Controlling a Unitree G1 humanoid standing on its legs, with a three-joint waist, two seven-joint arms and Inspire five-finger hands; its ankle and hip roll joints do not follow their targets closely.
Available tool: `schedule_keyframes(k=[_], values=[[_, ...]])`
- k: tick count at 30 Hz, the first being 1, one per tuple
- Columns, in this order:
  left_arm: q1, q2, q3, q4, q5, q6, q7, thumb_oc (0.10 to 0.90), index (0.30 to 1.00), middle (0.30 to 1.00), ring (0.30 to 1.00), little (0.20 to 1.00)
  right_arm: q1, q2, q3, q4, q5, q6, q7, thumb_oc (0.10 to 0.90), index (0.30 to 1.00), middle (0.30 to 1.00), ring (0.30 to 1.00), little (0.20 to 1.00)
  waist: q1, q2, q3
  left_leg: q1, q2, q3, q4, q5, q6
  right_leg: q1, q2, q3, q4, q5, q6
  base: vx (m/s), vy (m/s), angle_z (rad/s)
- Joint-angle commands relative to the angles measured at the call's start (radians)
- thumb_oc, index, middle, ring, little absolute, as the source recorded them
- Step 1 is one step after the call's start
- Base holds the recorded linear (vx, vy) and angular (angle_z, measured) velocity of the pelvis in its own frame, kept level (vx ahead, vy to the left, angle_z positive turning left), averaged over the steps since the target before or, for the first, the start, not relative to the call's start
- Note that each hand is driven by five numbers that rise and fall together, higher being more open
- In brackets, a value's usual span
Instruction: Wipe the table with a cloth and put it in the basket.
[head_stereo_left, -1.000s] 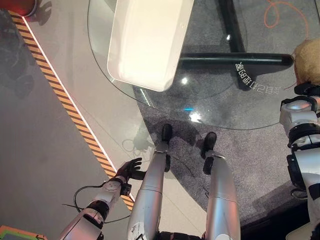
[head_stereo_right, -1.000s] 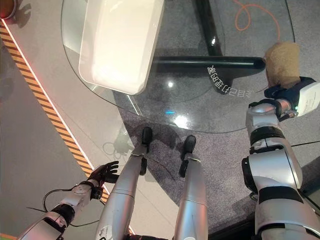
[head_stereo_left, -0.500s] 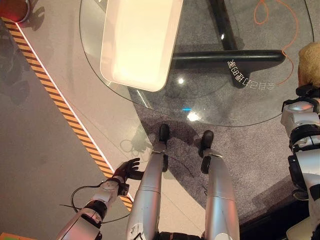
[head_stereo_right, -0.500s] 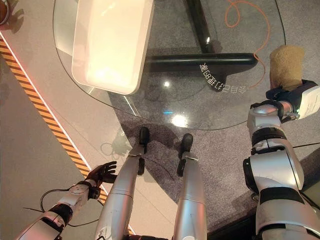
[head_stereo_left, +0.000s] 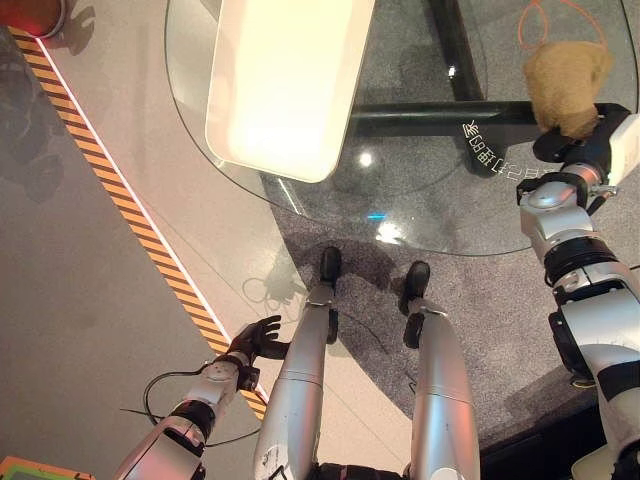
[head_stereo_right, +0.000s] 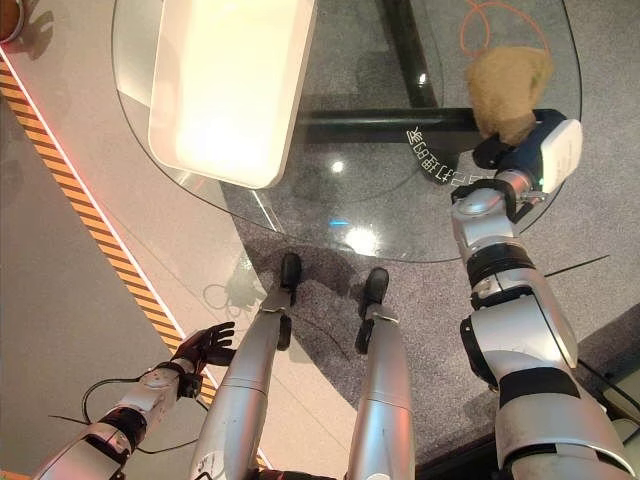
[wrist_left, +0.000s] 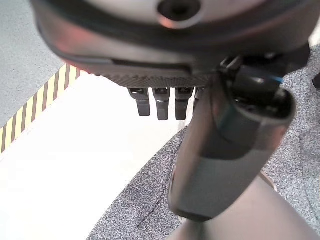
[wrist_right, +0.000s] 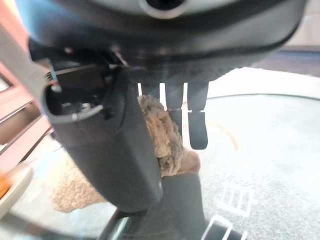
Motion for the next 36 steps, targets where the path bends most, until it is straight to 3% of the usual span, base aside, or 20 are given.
schedule_keyframes(k=[1, 15, 26, 36], values=[[0.058, -0.033, -0.004, 0.041, -0.018, -0.013, 0.0, 0.8, 0.9, 0.9, 0.9, 0.9, -0.068, -0.061, 0.055, -0.099, -0.072, -0.047, 0.014, 0.1, 0.3, 0.3, 0.3, 0.2, 0.029, 0.024, -0.023, 0.075, -0.015, 0.043, 0.021, -0.096, 0.045, 0.043, 0.03, -0.031, 0.001, -0.016, -0.022, 0.0, 0.0, 0.0], [0.036, -0.078, -0.026, 0.063, -0.001, -0.035, 0.008, 0.8, 0.9, 0.9, 0.9, 0.9, -0.013, 0.126, 0.145, -0.089, -0.197, 0.008, 0.198, 0.1, 0.3, 0.3, 0.3, 0.2, 0.044, 0.05, -0.023, 0.077, -0.022, 0.058, -0.001, -0.071, 0.04, 0.044, 0.018, -0.046, -0.019, -0.007, -0.029, 0.0, 0.002, 0.01], [0.019, -0.107, -0.022, 0.063, 0.006, -0.031, 0.027, 0.8, 0.9, 0.9, 0.9, 0.9, 0.076, 0.262, 0.234, -0.188, -0.303, 0.03, 0.313, 0.1, 0.3, 0.3, 0.3, 0.2, 0.038, 0.051, -0.023, 0.082, -0.026, 0.067, -0.02, -0.053, 0.037, 0.047, 0.019, -0.046, -0.04, 0.003, -0.035, 0.0, 0.001, 0.0], [0.019, -0.114, -0.008, 0.036, 0.014, -0.012, 0.046, 0.8, 0.9, 0.9, 0.9, 0.9, 0.156, 0.324, 0.276, -0.318, -0.325, 0.041, 0.344, 0.1, 0.3, 0.3, 0.3, 0.2, 0.03, 0.04, -0.023, 0.074, -0.025, 0.071, -0.025, -0.044, 0.037, 0.039, 0.023, -0.045, -0.046, 0.011, -0.037, 0.0, 0.0, 0.0]])
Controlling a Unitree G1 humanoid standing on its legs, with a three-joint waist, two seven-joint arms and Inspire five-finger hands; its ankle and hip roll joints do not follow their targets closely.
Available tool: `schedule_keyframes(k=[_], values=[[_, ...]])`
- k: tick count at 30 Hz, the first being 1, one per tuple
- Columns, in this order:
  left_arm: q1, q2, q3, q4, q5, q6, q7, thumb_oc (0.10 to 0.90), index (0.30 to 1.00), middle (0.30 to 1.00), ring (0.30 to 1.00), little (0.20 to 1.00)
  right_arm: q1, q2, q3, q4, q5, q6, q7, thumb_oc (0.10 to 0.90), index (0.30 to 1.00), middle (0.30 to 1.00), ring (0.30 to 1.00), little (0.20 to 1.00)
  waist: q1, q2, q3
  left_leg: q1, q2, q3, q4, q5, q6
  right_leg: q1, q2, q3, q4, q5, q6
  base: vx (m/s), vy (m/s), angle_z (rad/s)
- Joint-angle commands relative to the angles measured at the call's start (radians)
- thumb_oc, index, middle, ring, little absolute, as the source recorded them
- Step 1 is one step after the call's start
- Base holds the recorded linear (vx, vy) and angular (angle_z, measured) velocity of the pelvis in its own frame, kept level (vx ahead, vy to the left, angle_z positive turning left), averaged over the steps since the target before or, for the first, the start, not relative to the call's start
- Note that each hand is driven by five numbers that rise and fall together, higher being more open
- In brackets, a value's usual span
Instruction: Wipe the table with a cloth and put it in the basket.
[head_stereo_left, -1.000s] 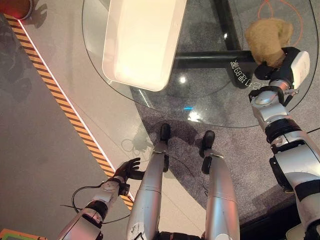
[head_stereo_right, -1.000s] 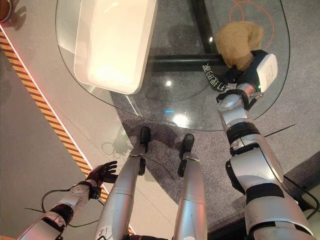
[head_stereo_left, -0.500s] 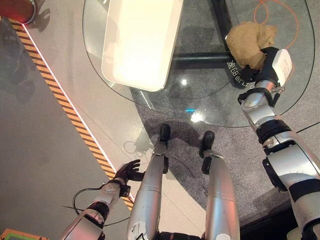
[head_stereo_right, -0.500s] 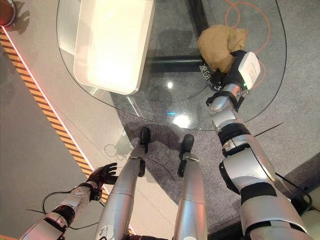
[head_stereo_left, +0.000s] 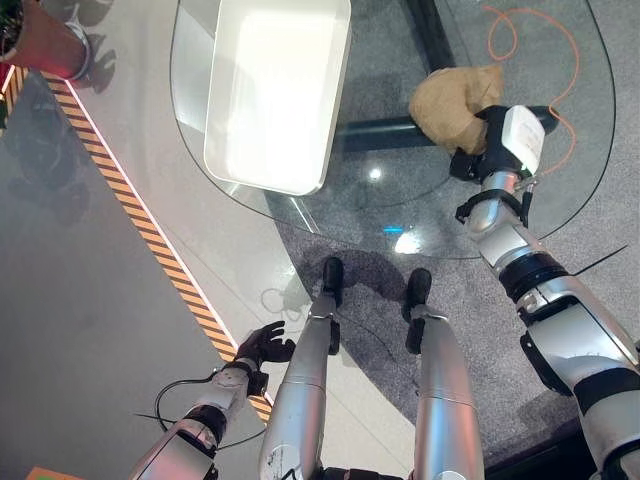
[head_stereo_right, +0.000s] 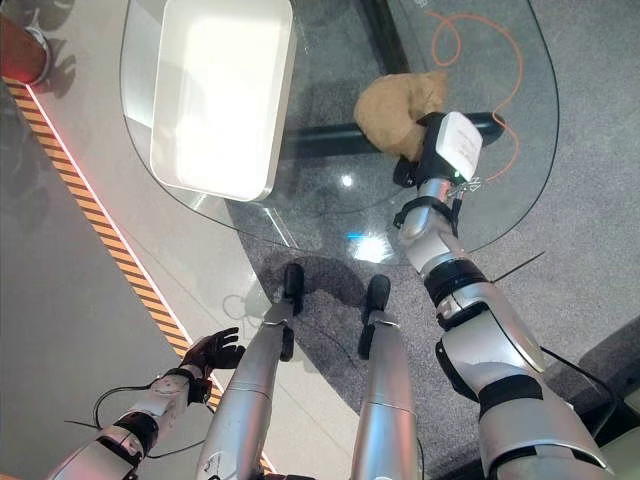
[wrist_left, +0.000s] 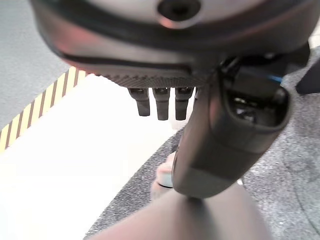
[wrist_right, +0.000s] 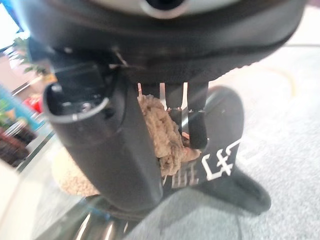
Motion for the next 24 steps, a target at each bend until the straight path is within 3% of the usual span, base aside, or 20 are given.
schedule_keyframes(k=[1, 24], values=[[0.016, -0.046, -0.006, -0.013, 0.013, 0.016, -0.003, 0.8, 0.9, 0.9, 0.9, 0.9, 0.045, 0.229, 0.097, -0.108, -0.018, -0.045, 0.162, 0.1, 0.3, 0.3, 0.3, 0.2, 0.028, -0.014, 0.051, 0.013, -0.059, 0.07, 0.081, -0.079, 0.068, 0.038, 0.003, -0.035, -0.043, 0.035, 0.005, 0.0, 0.0, 0.0], [0.014, -0.052, 0.01, -0.02, 0.024, 0.023, 0.019, 0.8, 0.9, 0.9, 0.9, 0.9, 0.119, 0.269, 0.12, -0.189, -0.015, -0.024, 0.201, 0.1, 0.3, 0.3, 0.3, 0.2, 0.018, -0.028, 0.051, 0.001, -0.055, 0.07, 0.09, -0.075, 0.068, 0.022, 0.005, -0.031, -0.034, 0.042, 0.003, 0.0, 0.0, 0.0]])
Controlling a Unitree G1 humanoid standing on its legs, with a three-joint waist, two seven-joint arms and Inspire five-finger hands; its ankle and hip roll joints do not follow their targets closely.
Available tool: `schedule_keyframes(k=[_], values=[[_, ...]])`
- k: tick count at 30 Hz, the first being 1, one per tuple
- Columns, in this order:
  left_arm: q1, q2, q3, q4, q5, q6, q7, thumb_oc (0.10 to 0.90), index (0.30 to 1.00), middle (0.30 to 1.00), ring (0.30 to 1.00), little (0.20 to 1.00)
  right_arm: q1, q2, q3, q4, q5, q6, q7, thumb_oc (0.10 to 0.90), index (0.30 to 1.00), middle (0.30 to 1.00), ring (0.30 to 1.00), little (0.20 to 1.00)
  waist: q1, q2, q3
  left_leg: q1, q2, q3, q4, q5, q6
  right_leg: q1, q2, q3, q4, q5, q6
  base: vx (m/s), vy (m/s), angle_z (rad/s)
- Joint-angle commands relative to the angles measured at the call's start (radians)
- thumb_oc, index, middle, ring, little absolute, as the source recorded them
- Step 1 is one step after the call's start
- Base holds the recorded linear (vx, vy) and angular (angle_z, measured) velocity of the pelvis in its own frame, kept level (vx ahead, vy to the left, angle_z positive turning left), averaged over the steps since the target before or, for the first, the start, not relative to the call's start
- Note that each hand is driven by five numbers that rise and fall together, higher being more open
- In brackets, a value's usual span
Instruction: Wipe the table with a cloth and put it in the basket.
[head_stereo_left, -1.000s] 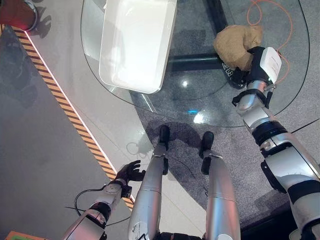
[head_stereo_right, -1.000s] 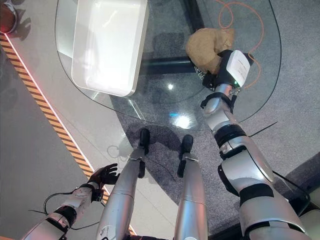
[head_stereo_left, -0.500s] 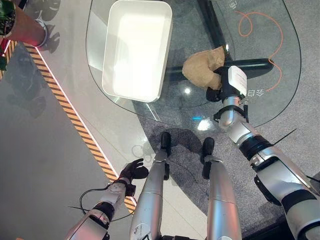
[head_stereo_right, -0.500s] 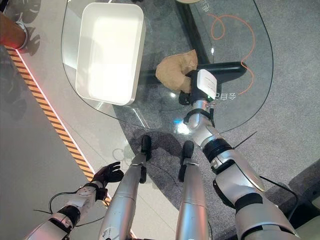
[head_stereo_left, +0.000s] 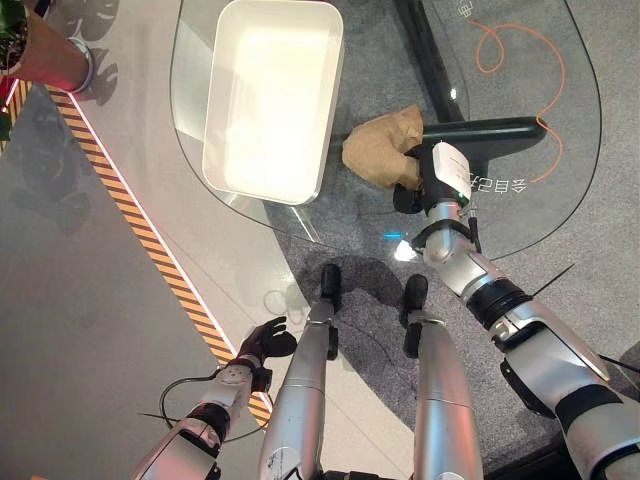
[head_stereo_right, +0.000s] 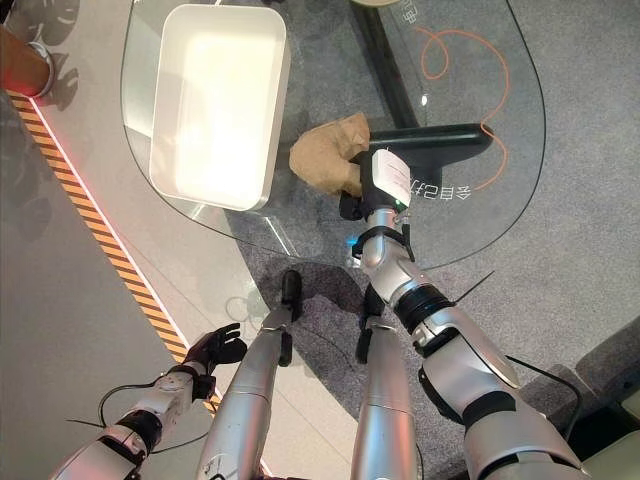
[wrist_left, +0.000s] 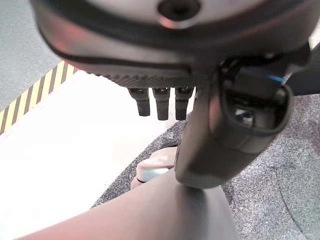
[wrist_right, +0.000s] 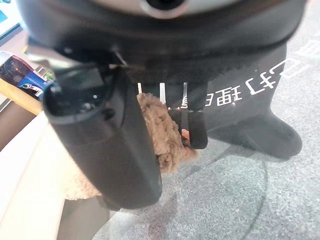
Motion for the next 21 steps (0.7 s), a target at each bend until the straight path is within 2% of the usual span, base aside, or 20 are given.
schedule_keyframes(k=[1, 8, 14, 18, 21], values=[[0.016, -0.041, -0.011, 0.0, 0.018, 0.008, -0.006, 0.8, 0.9, 0.9, 0.9, 0.9, 0.046, 0.175, 0.092, -0.067, 0.034, -0.038, 0.147, 0.1, 0.3, 0.3, 0.3, 0.2, 0.022, -0.02, 0.055, 0.001, -0.061, 0.073, 0.088, -0.069, 0.075, 0.022, -0.002, -0.028, -0.038, 0.048, 0.003, 0.0, 0.0, 0.0], [0.009, -0.043, -0.009, -0.005, 0.01, 0.01, 0.006, 0.8, 0.9, 0.9, 0.9, 0.9, 0.061, 0.178, 0.09, -0.076, 0.038, -0.031, 0.141, 0.1, 0.3, 0.3, 0.3, 0.2, 0.019, -0.021, 0.055, -0.002, -0.061, 0.072, 0.086, -0.066, 0.075, 0.018, -0.001, -0.025, -0.04, 0.051, 0.003, 0.0, 0.0, 0.0], [0.005, -0.046, 0.024, -0.015, -0.093, -0.062, 0.074, 0.8, 0.9, 0.9, 0.9, 0.9, 0.062, 0.175, 0.068, -0.043, 0.084, -0.036, 0.06, 0.1, 0.3, 0.3, 0.3, 0.2, 0.019, -0.019, 0.055, -0.004, -0.061, 0.067, 0.091, -0.067, 0.074, 0.013, 0.001, -0.019, -0.027, 0.047, 0.002, 0.0, 0.0, 0.0], [0.002, -0.047, 0.055, -0.028, -0.132, -0.104, 0.121, 0.8, 0.9, 0.9, 0.9, 0.9, 0.065, 0.169, 0.029, 0.0, 0.144, -0.071, 0.002, 0.1, 0.3, 0.3, 0.3, 0.2, 0.022, -0.018, 0.055, 0.0, -0.061, 0.064, 0.09, -0.068, 0.074, 0.017, -0.001, -0.02, -0.027, 0.045, 0.005, 0.0, 0.0, 0.0], [-0.002, -0.046, 0.112, -0.067, -0.195, -0.179, 0.22, 0.8, 0.9, 0.9, 0.9, 0.9, 0.067, 0.156, -0.035, 0.036, 0.213, -0.11, -0.055, 0.1, 0.3, 0.3, 0.3, 0.2, 0.027, -0.019, 0.055, 0.002, -0.062, 0.059, 0.09, -0.069, 0.072, 0.02, -0.001, -0.023, -0.022, 0.04, 0.006, 0.0, 0.0, 0.0]])
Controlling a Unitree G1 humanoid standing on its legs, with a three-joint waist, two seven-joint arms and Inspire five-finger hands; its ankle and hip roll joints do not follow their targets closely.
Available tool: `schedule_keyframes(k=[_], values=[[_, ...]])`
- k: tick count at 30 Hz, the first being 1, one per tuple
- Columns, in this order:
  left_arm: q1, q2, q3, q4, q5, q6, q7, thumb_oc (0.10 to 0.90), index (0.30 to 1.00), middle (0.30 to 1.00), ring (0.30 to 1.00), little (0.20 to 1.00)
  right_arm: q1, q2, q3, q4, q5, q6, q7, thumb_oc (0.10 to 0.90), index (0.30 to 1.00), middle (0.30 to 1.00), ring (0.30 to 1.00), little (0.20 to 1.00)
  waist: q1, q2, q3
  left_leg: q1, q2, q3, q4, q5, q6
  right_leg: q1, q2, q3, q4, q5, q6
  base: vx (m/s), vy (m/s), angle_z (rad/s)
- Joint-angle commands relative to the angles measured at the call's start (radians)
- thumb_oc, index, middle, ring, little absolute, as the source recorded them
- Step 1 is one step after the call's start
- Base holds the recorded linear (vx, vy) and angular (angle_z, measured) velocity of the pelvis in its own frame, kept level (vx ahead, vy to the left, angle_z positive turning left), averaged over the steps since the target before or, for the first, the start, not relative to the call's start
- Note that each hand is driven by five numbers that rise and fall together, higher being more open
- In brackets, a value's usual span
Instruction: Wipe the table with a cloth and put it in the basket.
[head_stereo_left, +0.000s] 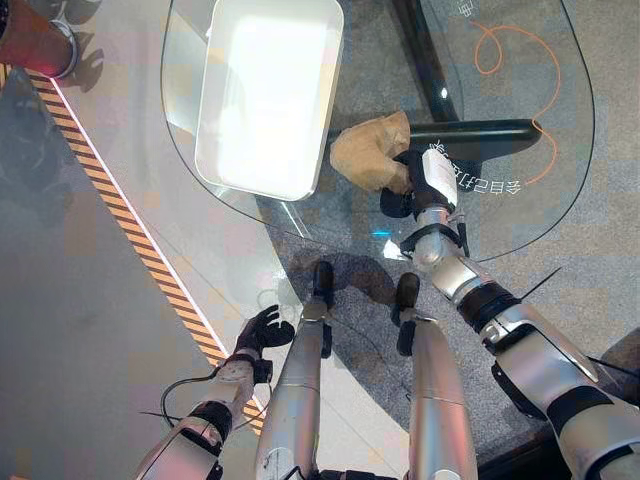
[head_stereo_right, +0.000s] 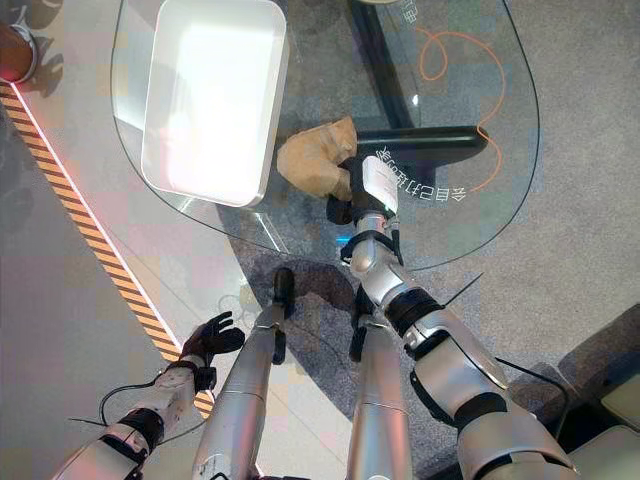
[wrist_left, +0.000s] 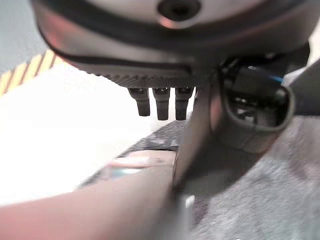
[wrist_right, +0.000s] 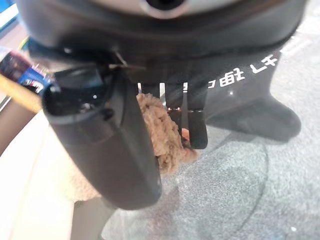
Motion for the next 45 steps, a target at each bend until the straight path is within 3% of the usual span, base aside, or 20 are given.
schedule_keyframes(k=[1, 10, 11, 12, 13, 16, 24, 28, 34, 45], values=[[0.007, -0.017, 0.064, -0.042, -0.075, -0.083, 0.104, 0.8, 0.9, 0.9, 0.9, 0.9, 0.059, 0.094, -0.013, 0.002, 0.109, -0.051, -0.016, 0.1, 0.3, 0.3, 0.3, 0.2, 0.029, 0.018, 0.042, 0.005, -0.061, 0.064, 0.087, -0.07, 0.073, 0.02, 0.0, -0.024, -0.024, 0.04, 0.006, 0.0, 0.0, 0.0], [-0.024, 0.01, 0.201, -0.14, -0.102, -0.245, 0.372, 0.8, 0.9, 0.9, 0.9, 0.9, 0.09, 0.054, -0.119, -0.077, 0.228, -0.111, -0.149, 0.1, 0.3, 0.3, 0.3, 0.2, 0.022, 0.002, 0.042, 0.007, -0.059, 0.051, 0.09, -0.077, 0.072, 0.02, 0.016, -0.014, -0.008, 0.026, 0.009, -0.01, -0.008, 0.03], [-0.049, 0.025, 0.225, -0.155, -0.102, -0.259, 0.394, 0.8, 0.9, 0.9, 0.9, 0.9, 0.081, 0.046, -0.126, -0.097, 0.236, -0.114, -0.16, 0.1, 0.3, 0.3, 0.3, 0.2, 0.02, -0.001, 0.042, -0.019, -0.055, 0.054, 0.079, -0.043, 0.075, -0.003, 0.019, -0.02, -0.024, 0.059, 0.001, 0.0, 0.0, 0.0], [-0.044, 0.029, 0.23, -0.166, -0.099, -0.267, 0.408, 0.8, 0.9, 0.9, 0.9, 0.9, 0.097, 0.046, -0.13, -0.108, 0.237, -0.117, -0.167, 0.1, 0.3, 0.3, 0.3, 0.2, 0.019, -0.004, 0.042, 0.007, -0.057, 0.05, 0.088, -0.075, 0.071, 0.019, 0.02, -0.012, -0.011, 0.027, 0.009, -0.09, -0.015, -0.01], [-0.065, 0.044, 0.252, -0.194, -0.087, -0.292, 0.448, 0.8, 0.9, 0.9, 0.9, 0.9, 0.098, 0.037, -0.137, -0.138, 0.242, -0.119, -0.181, 0.1, 0.3, 0.3, 0.3, 0.2, 0.017, -0.007, 0.042, -0.019, -0.054, 0.053, 0.08, -0.044, 0.075, -0.004, 0.022, -0.019, -0.023, 0.058, 0.001, 0.0, 0.0, 0.0], [-0.085, 0.066, 0.289, -0.239, -0.061, -0.337, 0.508, 0.8, 0.9, 0.9, 0.9, 0.9, 0.124, 0.034, -0.157, -0.19, 0.245, -0.13, -0.203, 0.1, 0.3, 0.3, 0.3, 0.2, 0.012, -0.016, 0.042, -0.022, -0.054, 0.049, 0.082, -0.047, 0.075, -0.005, 0.027, -0.016, -0.023, 0.059, 0.002, -0.03, -0.039, 0.01], [-0.141, 0.11, 0.346, -0.347, 0.114, -0.459, 0.715, 0.8, 0.9, 0.9, 0.9, 0.9, 0.175, 0.042, -0.184, -0.311, 0.232, -0.155, -0.226, 0.1, 0.3, 0.3, 0.3, 0.2, -0.003, -0.036, 0.042, -0.025, -0.053, 0.044, 0.084, -0.053, 0.074, -0.003, 0.04, -0.006, -0.026, 0.052, 0.0, 0.0, -0.009, 0.0], [-0.164, 0.134, 0.356, -0.442, 0.219, -0.482, 0.773, 0.8, 0.9, 0.9, 0.9, 0.9, 0.2, 0.037, -0.189, -0.371, 0.211, -0.148, -0.225, 0.1, 0.3, 0.3, 0.3, 0.2, -0.008, -0.04, 0.042, -0.029, -0.051, 0.044, 0.088, -0.056, 0.073, -0.005, 0.046, 0.001, -0.022, 0.049, -0.001, 0.0, 0.0, 0.0], [-0.162, 0.129, 0.351, -0.629, 0.328, -0.485, 0.735, 0.8, 0.9, 0.9, 0.9, 0.9, 0.24, 0.037, -0.221, -0.463, 0.167, -0.164, -0.206, 0.1, 0.3, 0.3, 0.3, 0.2, -0.009, -0.042, 0.042, -0.03, -0.053, 0.04, 0.091, -0.062, 0.078, -0.004, 0.05, 0.004, -0.016, 0.046, 0.001, 0.0, 0.0, 0.0], [-0.166, 0.132, 0.329, -0.848, 0.297, -0.438, 0.544, 0.8, 0.9, 0.9, 0.9, 0.9, 0.269, 0.031, -0.288, -0.57, 0.121, -0.22, -0.173, 0.1, 0.3, 0.3, 0.3, 0.2, -0.019, -0.033, 0.042, -0.02, -0.061, 0.04, 0.103, -0.075, 0.09, 0.001, 0.047, 0.012, 0.0, 0.041, 0.006, 0.0, 0.0, 0.0]])
